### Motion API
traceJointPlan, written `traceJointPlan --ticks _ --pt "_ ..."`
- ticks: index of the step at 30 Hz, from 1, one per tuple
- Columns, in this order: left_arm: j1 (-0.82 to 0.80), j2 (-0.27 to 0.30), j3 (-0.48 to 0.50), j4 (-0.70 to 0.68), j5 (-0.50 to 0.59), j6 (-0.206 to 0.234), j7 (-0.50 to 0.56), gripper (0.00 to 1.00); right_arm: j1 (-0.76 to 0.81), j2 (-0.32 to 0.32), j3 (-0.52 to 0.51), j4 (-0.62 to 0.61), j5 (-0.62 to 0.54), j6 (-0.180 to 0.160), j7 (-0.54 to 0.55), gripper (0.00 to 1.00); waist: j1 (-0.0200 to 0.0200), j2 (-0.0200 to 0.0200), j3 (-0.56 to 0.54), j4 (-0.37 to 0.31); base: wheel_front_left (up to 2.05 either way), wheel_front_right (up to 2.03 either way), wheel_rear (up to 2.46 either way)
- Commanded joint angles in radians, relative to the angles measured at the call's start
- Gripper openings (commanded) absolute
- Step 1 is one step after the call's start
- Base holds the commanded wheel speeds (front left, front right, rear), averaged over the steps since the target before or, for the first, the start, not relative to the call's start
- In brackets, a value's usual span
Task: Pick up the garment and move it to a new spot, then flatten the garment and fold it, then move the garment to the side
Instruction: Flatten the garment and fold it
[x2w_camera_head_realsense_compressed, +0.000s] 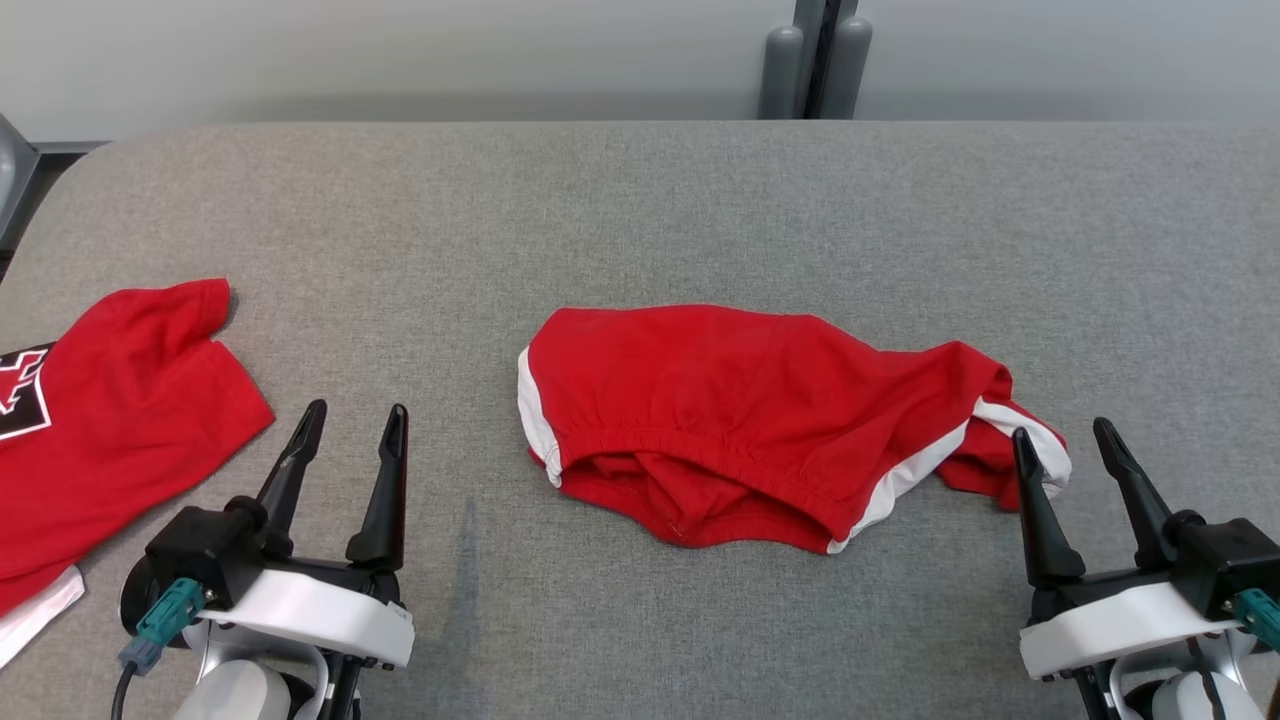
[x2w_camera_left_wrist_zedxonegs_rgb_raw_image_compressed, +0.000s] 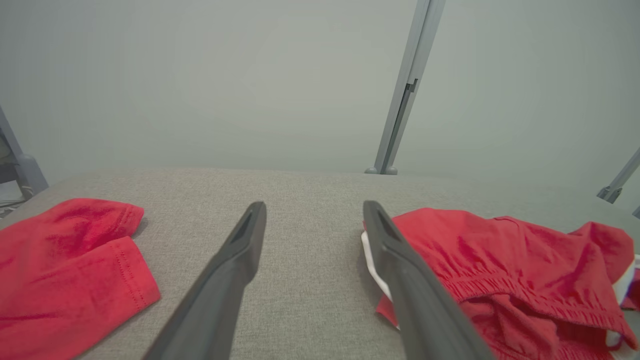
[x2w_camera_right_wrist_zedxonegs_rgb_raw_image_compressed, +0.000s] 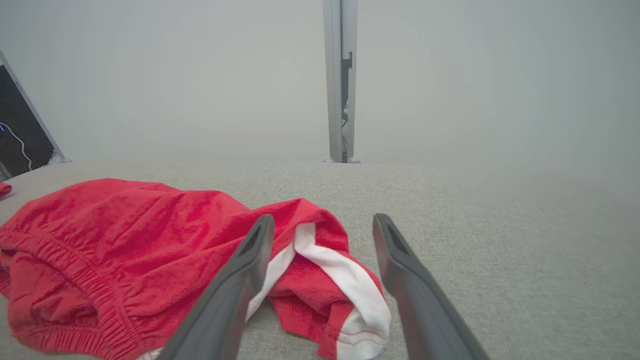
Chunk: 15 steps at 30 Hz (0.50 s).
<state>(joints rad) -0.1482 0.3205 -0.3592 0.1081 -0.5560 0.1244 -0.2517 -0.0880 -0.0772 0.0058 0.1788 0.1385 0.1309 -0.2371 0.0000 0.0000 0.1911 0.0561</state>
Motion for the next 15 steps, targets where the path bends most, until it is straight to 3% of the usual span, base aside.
traceJointPlan --ticks 1,15 --pt "0.003 0.001 0.005 -0.002 -0.002 0.005 -0.006 1.0 0.011 -0.005 -0.001 -0.008 0.004 0.0 0.001 1.0 0.0 0.0 -0.006 -0.002 0.0 0.0 0.0" --pt "0.033 0.006 -0.018 -0.007 -0.001 0.014 0.008 1.0 0.052 0.007 0.002 -0.143 0.011 0.0 0.057 1.0 0.0 0.0 -0.033 0.005 0.0 0.0 0.0"
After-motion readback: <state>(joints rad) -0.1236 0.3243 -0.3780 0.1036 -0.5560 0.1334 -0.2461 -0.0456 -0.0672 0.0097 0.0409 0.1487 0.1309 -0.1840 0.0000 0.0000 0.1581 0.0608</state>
